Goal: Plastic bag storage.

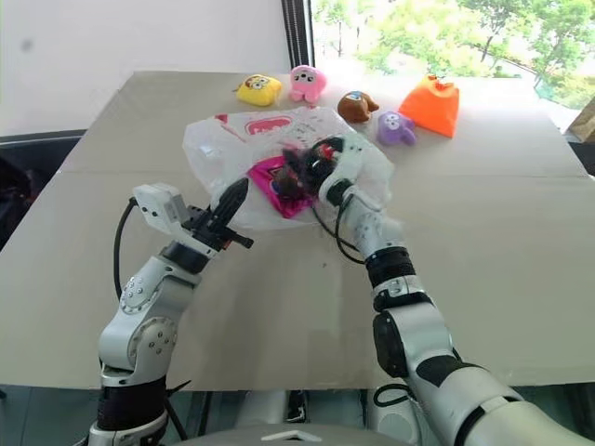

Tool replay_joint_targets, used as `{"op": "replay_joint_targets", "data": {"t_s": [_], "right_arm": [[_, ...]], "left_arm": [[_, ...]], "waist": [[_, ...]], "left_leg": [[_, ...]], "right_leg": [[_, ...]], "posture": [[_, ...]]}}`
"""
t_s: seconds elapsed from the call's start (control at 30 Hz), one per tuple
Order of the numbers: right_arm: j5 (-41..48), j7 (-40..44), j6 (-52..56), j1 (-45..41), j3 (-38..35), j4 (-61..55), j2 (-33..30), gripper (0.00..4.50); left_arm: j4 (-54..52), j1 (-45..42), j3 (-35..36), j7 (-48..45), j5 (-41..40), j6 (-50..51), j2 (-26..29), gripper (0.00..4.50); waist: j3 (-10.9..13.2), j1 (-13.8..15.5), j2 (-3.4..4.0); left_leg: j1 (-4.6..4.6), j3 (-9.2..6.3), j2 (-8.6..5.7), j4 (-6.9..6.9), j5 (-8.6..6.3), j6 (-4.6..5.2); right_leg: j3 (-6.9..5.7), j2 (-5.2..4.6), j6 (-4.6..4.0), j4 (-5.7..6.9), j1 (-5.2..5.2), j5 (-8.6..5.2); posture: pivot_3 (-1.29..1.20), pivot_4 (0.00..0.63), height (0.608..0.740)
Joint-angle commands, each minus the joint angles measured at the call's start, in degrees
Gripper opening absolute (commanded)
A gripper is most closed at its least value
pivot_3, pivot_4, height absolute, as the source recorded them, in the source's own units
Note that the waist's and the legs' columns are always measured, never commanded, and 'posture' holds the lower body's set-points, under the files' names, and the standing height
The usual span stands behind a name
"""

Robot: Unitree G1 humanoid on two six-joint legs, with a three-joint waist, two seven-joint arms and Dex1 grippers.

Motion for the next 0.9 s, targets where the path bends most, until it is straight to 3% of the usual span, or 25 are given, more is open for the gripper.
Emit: {"op": "replay_joint_targets", "data": {"t_s": [0.03, 0.23, 0.5, 0.63, 0.77, 0.9], "right_arm": [[-4.01, 3.06, 0.57, 5.59, 4.46, -9.94, -1.69, 4.45], [-9.08, -0.23, 4.57, 15.25, 4.79, -27.25, -10.70, 4.45], [-18.14, -7.94, 4.07, 19.11, 6.20, -28.65, -13.56, 4.45], [-10.36, -5.18, 5.16, 19.96, 2.10, -31.32, -9.22, 4.45], [-11.58, -2.57, 2.59, 19.96, 3.53, -31.73, -9.40, 4.45], [-7.27, 6.47, 7.99, 18.96, 6.99, -34.43, -9.86, 4.45]], "left_arm": [[-0.21, -0.80, 0.23, 0.57, 0.58, -1.49, -0.47, 0.00], [1.36, -1.45, 0.32, 0.76, 0.87, -1.66, -0.87, 0.00], [2.53, -2.75, -0.75, 0.20, 1.03, -0.88, -0.79, 0.00], [3.12, -3.22, -0.91, 0.08, 0.98, -0.75, -0.65, 0.00], [2.97, -3.45, -1.28, 0.31, 1.12, -0.37, -0.71, 0.00], [2.96, -3.38, -1.27, 0.58, 1.25, -0.29, -0.78, 0.00]], "waist": [[-0.02, 0.19, 0.00], [-0.01, 1.69, -0.01], [-0.01, 1.31, 0.00], [-0.01, 1.49, -0.01], [-0.01, 1.49, -0.01], [-0.01, 1.50, -0.01]], "left_leg": [[0.00, -0.04, 0.00, -0.02, 0.00, 0.00], [-0.08, -0.06, -0.07, 0.13, 0.00, 0.00], [0.03, -0.03, -0.01, 0.08, 0.02, -0.04], [0.01, 0.00, -0.03, 0.09, 0.02, -0.04], [0.00, -0.02, -0.03, 0.08, 0.02, -0.03], [0.00, -0.03, -0.03, 0.08, 0.02, -0.03]], "right_leg": [[-0.03, -0.02, 0.00, -0.02, 0.02, 0.00], [-0.07, -0.14, 0.02, -0.03, 0.04, 0.00], [-0.01, 0.03, 0.00, 0.06, 0.03, 0.00], [0.01, 0.00, 0.01, 0.00, 0.04, 0.00], [0.00, 0.01, 0.01, 0.00, 0.03, 0.00], [0.00, 0.01, 0.01, 0.00, 0.04, 0.00]], "posture": [[0.00, 0.150, 0.740], [0.00, 0.150, 0.740], [0.00, 0.150, 0.740], [0.00, 0.150, 0.740], [0.00, 0.150, 0.740], [0.00, 0.150, 0.740]]}}
